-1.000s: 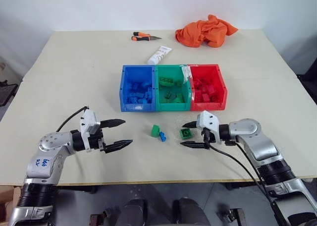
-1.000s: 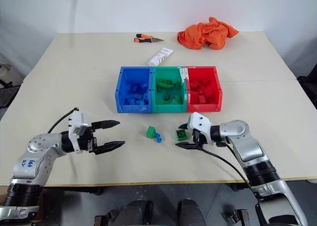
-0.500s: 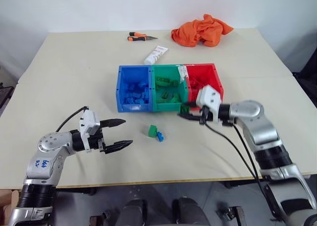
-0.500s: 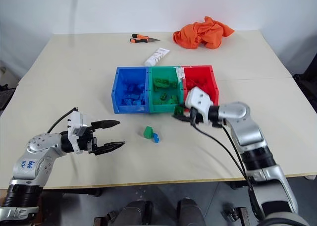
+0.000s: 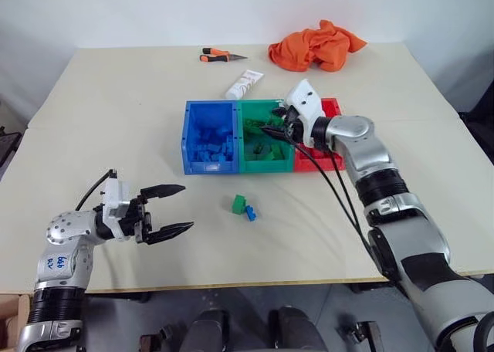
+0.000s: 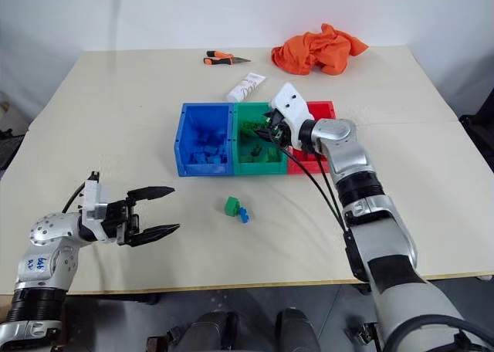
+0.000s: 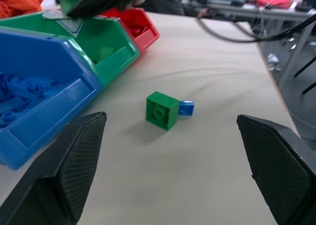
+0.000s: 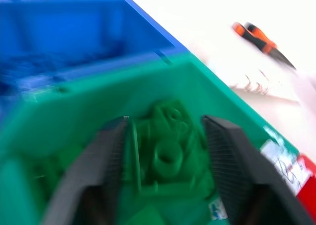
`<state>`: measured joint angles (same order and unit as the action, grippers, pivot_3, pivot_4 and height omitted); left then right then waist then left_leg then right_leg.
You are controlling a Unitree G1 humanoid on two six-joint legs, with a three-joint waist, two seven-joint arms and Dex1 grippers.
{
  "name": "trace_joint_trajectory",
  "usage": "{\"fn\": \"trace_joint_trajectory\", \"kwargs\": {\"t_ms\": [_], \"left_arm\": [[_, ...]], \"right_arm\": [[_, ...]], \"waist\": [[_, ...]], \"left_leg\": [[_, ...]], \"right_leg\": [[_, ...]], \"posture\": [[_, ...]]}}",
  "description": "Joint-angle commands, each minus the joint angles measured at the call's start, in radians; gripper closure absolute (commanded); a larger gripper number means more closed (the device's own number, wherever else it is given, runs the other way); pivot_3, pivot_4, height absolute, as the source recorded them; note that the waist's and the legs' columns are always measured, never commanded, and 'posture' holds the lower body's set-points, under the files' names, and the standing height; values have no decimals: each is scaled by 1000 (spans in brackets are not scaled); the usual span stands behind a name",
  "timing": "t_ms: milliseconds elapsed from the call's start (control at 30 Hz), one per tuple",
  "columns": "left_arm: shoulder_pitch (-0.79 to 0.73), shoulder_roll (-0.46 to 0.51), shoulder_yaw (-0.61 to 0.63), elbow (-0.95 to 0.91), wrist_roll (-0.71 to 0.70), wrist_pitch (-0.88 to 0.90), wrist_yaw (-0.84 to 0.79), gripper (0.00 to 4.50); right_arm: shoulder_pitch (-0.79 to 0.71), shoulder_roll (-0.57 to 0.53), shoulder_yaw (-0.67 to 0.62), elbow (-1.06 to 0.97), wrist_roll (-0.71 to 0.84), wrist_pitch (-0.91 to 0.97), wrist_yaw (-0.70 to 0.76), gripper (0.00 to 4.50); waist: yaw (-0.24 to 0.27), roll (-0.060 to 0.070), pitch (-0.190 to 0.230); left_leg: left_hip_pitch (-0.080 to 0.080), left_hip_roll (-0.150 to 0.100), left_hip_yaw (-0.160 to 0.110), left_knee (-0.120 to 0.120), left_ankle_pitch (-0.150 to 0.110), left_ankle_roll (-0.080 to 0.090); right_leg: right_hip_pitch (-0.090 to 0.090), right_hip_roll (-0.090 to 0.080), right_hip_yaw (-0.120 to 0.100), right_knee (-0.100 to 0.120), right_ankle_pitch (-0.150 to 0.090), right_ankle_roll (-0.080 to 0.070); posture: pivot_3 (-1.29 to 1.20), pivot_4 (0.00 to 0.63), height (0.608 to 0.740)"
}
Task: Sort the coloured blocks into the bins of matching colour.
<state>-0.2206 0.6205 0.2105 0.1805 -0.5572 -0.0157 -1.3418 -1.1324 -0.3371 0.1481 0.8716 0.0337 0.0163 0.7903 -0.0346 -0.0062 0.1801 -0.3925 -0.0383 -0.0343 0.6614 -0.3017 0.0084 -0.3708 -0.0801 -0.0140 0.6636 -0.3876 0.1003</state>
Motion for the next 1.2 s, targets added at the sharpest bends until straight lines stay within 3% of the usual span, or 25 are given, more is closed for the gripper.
{"fn": "trace_joint_trajectory", "kwargs": {"t_ms": [33, 100, 300, 467, 567, 733, 867, 1100, 1200], "left_arm": [[-8, -2, 21, 26, -30, -29, -49, 0], [-10, -4, 20, 31, -29, -30, -56, 0], [-36, -13, 3, 34, -7, -10, -39, 0], [-48, -19, -28, -8, 20, 26, 18, 0], [-33, -3, -48, -52, 30, 99, 70, 0], [16, 6, -58, -145, 38, 171, 137, 0], [84, 41, -39, -220, 32, 246, 178, 0], [181, 70, -10, -334, 15, 325, 239, 0], [206, 45, -1, -463, 0, 410, 365, 0]], "right_arm": [[-33, -4, -33, 2, 0, -63, -4, 728], [-20, -15, -38, -32, 8, -75, 19, 88], [124, -94, -54, -309, 72, -33, 156, 88], [461, -305, -116, -771, 266, 122, 394, 88], [604, -413, -163, -905, 347, 213, 456, 88], [809, -537, -297, -949, 447, 230, 556, 88], [906, -628, -382, -871, 455, 200, 629, 88], [878, -633, -377, -827, 454, 192, 637, 88], [845, -608, -350, -846, 453, 204, 611, 88]], "waist": [[-1, 0, 0], [-3, 0, 0], [0, 0, 0], [20, 0, 0], [19, 0, 0], [9, 0, 0], [8, 0, 0], [8, 0, 0], [10, 0, 0]], "left_leg": [[0, 0, 0, 0, 0, 0], [-1, 0, 0, 0, 0, 0], [-1, 0, -1, 1, 0, 0], [-5, 0, -5, 2, 0, 0], [-10, -1, -6, 3, 0, 1], [-9, 0, -6, 4, 1, 0], [-8, 0, -6, 3, 1, 0], [5, 0, -6, 0, 0, 1], [4, 0, -6, -1, 0, 2]], "right_leg": [[0, 0, 0, 0, 0, 0], [0, 0, 0, 0, 0, 0], [0, 0, 0, 5, 0, 0], [0, 0, -2, 3, 0, 0], [-2, 0, -2, -1, 0, 0], [-1, 1, -2, -3, 0, 0], [0, 1, -1, -3, 0, 0], [14, 1, -1, -10, 0, 0], [14, 0, 0, -11, 0, 0]], "posture": [[0, 150, 740], [0, 150, 740], [0, 150, 740], [0, 150, 740], [0, 150, 740], [0, 150, 740], [0, 150, 740], [0, 150, 740], [0, 150, 740]]}}
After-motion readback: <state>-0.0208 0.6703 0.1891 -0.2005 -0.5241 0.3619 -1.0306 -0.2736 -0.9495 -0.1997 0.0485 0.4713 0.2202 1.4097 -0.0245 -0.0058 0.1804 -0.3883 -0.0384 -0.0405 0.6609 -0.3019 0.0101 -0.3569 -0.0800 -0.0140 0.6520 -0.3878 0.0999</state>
